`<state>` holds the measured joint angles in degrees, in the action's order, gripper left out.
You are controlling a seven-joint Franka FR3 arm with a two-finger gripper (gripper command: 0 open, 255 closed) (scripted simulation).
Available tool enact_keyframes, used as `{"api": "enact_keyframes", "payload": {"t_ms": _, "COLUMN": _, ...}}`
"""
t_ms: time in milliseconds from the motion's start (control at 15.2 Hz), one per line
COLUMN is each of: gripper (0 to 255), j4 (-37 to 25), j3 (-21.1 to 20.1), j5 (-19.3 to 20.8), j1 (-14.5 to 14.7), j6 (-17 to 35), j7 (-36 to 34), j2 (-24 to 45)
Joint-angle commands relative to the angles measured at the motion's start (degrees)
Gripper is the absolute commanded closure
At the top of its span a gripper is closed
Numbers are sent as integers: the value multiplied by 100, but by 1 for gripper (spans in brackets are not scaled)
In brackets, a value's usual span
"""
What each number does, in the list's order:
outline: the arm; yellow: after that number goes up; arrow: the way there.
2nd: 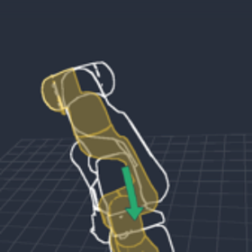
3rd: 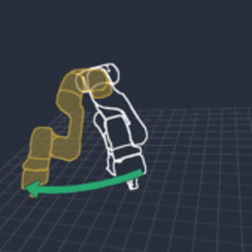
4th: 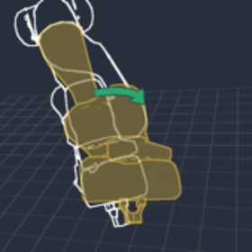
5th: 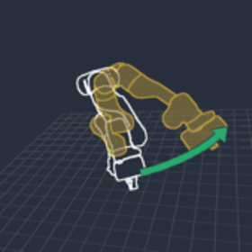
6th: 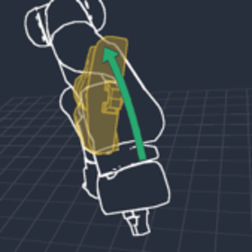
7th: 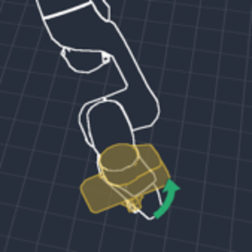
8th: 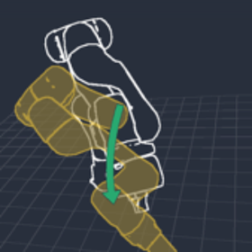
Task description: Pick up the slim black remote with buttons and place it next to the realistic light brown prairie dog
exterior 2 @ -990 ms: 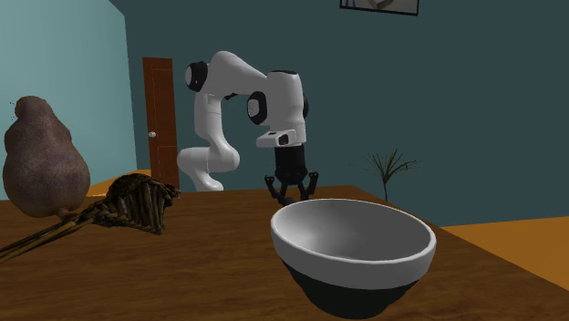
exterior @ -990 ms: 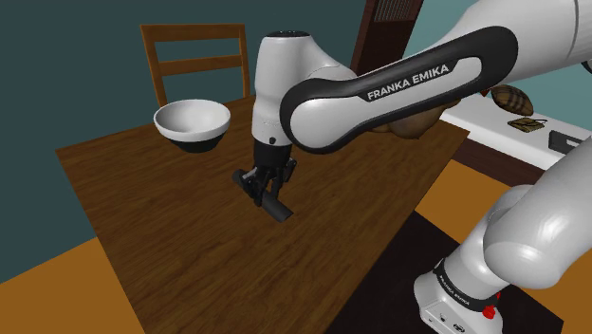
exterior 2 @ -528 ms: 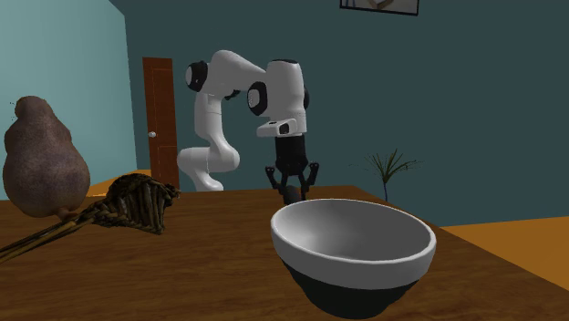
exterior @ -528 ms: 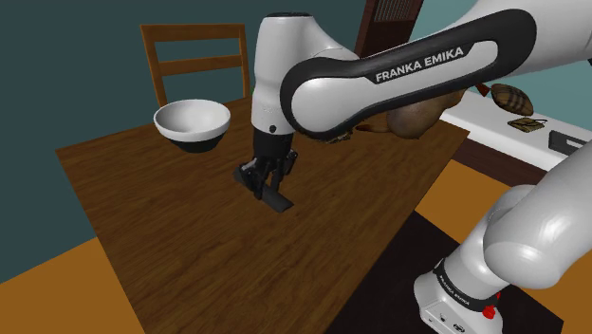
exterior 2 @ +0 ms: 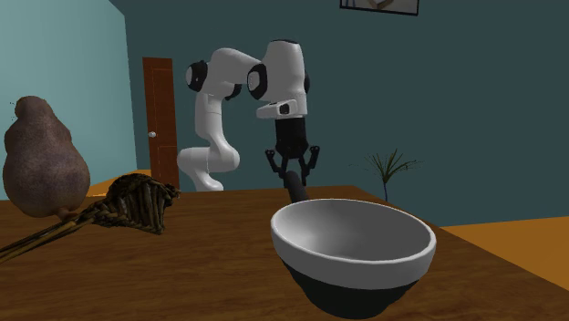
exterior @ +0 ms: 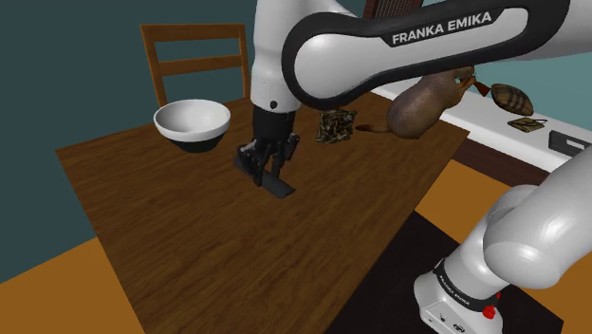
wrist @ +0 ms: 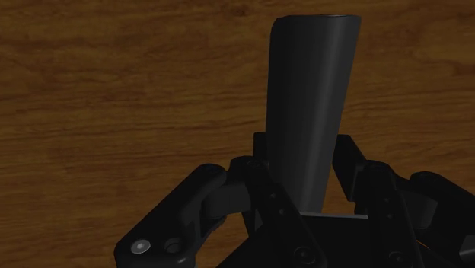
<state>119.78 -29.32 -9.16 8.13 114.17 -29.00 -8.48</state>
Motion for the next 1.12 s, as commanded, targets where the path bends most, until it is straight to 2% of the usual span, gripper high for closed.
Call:
{"api": "enact_keyframes", "payload": {"t_ms": 0, "gripper": 255, "j4": -95, "j3": 18, "j5": -17, "j1": -4, "j6": -146, "j7": 10, "j2": -53}}
{"api": "enact_keyframes", "payload": {"t_ms": 1056, "gripper": 255, "j4": -1249, "j3": 98, "j5": 9, "j1": -43, "j6": -1374, "j7": -63, "j2": -136}}
